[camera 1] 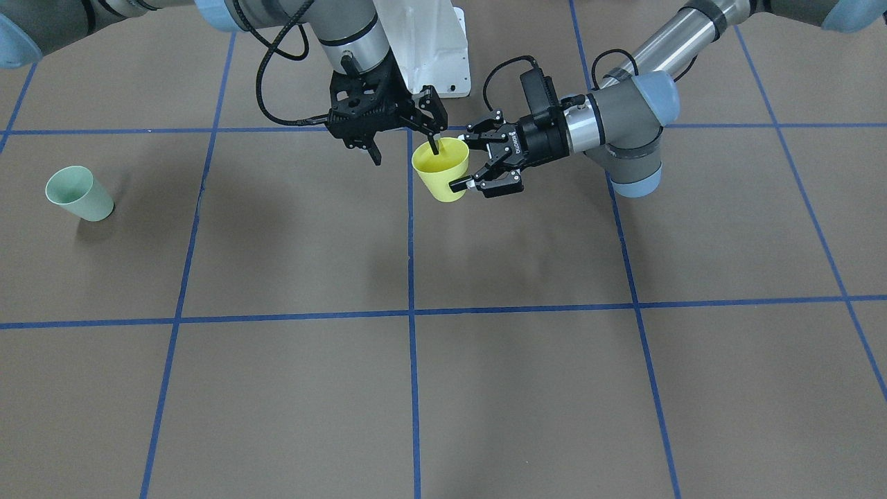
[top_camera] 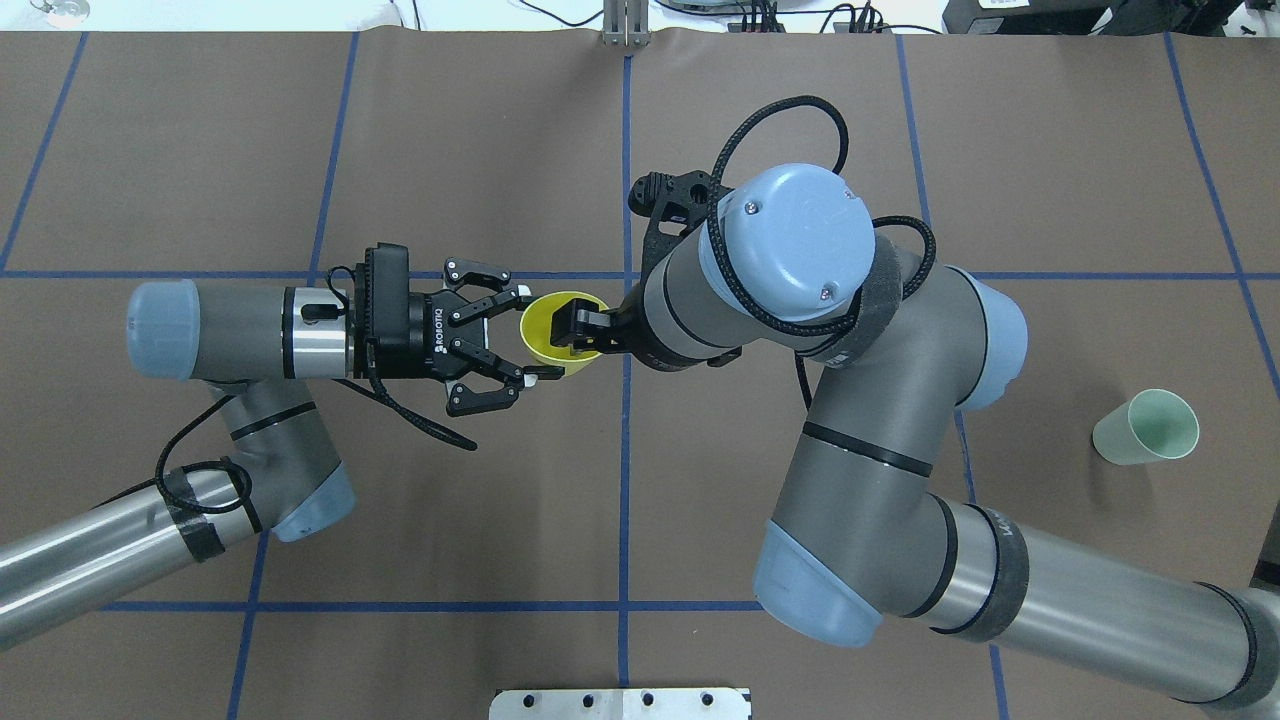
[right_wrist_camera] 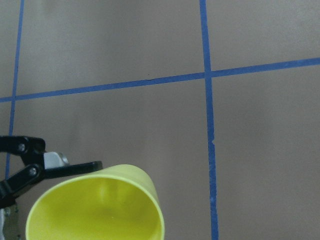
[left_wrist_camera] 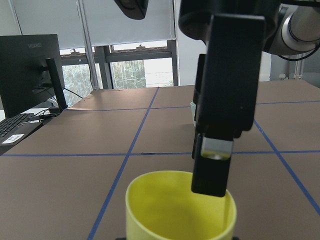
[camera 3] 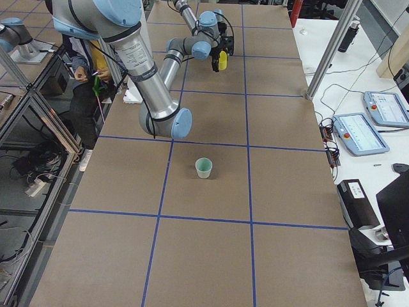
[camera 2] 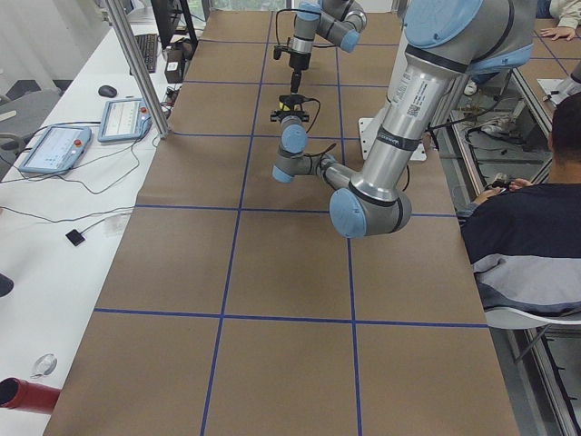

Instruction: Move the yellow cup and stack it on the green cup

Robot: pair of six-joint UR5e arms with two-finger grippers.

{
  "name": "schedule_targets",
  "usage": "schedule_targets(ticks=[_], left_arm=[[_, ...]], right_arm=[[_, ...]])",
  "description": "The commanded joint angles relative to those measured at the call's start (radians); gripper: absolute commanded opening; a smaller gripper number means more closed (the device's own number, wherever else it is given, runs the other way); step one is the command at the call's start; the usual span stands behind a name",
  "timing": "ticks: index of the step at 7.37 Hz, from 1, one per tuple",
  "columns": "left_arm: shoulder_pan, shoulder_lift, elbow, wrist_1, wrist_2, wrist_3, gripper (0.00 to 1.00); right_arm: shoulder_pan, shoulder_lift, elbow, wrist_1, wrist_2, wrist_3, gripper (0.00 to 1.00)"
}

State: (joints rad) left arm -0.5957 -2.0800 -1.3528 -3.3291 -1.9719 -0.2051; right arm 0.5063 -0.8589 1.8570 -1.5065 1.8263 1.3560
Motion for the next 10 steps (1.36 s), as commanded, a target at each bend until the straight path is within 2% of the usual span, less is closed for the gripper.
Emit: schedule_targets(ticks=[1, 5, 8, 9, 10], left_arm=[[0.001, 0.0, -0.006, -0.001, -0.001, -0.004, 0.18], [0.001, 0.0, -0.009, -0.015, -0.001, -0.01, 0.18], [0.008, 0.002, -0.006, -0.015, -0.001, -0.008, 0.21], [0.011, 0.002, -0.006, -0.017, -0.002, -0.007, 0.27], [0.011, 0.002, -0.006, -0.017, -0.002, -0.007, 0.38]], right_arm=[[0.0, 0.006, -0.007, 0.0, -0.004, 0.003, 0.9], [0.0, 0.008, -0.01, 0.0, -0.005, 0.014, 0.61], [0.0, 0.031, -0.015, 0.0, -0.004, 0.009, 0.09], [0.0, 0.037, -0.016, 0.0, -0.004, 0.011, 0.0], [0.0, 0.035, -0.018, 0.0, -0.004, 0.011, 0.0]])
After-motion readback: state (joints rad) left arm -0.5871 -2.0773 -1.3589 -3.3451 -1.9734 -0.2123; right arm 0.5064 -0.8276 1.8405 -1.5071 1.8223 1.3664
